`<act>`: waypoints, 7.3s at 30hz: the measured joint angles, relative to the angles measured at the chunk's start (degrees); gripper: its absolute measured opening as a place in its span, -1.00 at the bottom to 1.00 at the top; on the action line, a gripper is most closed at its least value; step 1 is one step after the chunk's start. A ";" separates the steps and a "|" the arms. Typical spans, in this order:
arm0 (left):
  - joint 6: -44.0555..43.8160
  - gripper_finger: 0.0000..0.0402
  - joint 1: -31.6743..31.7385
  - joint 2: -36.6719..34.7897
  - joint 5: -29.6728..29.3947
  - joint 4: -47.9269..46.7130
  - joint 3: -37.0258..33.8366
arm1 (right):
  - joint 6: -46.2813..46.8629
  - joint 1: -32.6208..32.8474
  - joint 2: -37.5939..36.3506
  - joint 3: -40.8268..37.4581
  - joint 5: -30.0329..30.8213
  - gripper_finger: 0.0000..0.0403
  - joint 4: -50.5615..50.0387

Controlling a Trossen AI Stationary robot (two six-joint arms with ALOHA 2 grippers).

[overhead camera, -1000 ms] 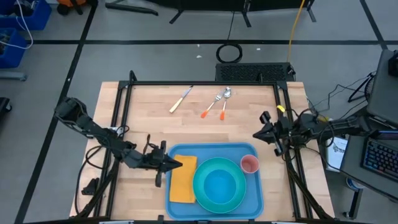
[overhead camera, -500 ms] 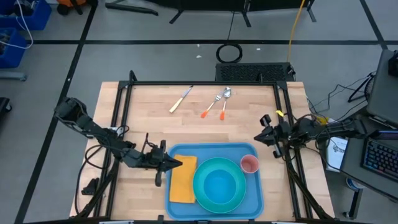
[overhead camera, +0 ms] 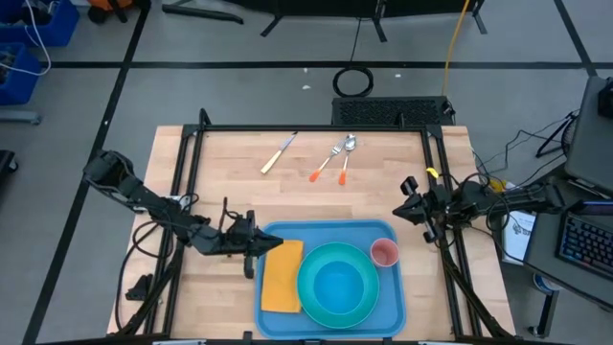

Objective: Set up tray
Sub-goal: Put the orange fork on top of the yellow table napkin

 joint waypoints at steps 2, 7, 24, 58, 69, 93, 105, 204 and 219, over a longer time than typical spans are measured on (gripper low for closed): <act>-0.59 -0.96 0.60 0.00 -0.12 -0.11 -0.01 | -0.03 0.00 0.00 -0.01 0.01 -1.00 0.04; 0.09 -0.98 2.63 0.00 -4.45 0.62 0.00 | -0.03 0.00 -0.01 -0.03 0.01 -1.00 0.05; -9.28 -0.36 28.48 0.02 13.63 -26.91 11.69 | -0.08 0.00 -0.01 -0.05 0.05 -1.00 0.03; 6.97 0.34 60.34 41.19 41.90 -79.15 69.22 | -0.08 -0.02 0.45 -0.10 0.09 -1.00 0.04; 11.06 0.19 60.43 51.71 44.40 -90.77 84.43 | -0.09 -0.02 0.45 -0.10 0.09 -1.00 0.01; 8.91 0.21 60.38 55.04 45.54 -93.42 88.35 | -0.08 -0.02 0.44 -0.10 0.08 -1.00 0.03; 7.44 0.18 58.91 57.61 47.15 -95.69 88.35 | -0.08 -0.02 0.45 -0.10 0.08 -1.00 0.02; 36.29 -0.99 72.96 54.31 81.87 -101.11 93.77 | -0.10 -0.02 0.45 -0.08 0.06 -1.00 0.03; 9.03 -0.99 66.40 56.22 87.77 -91.09 92.59 | -0.08 -0.01 0.45 -0.08 0.05 -1.00 0.06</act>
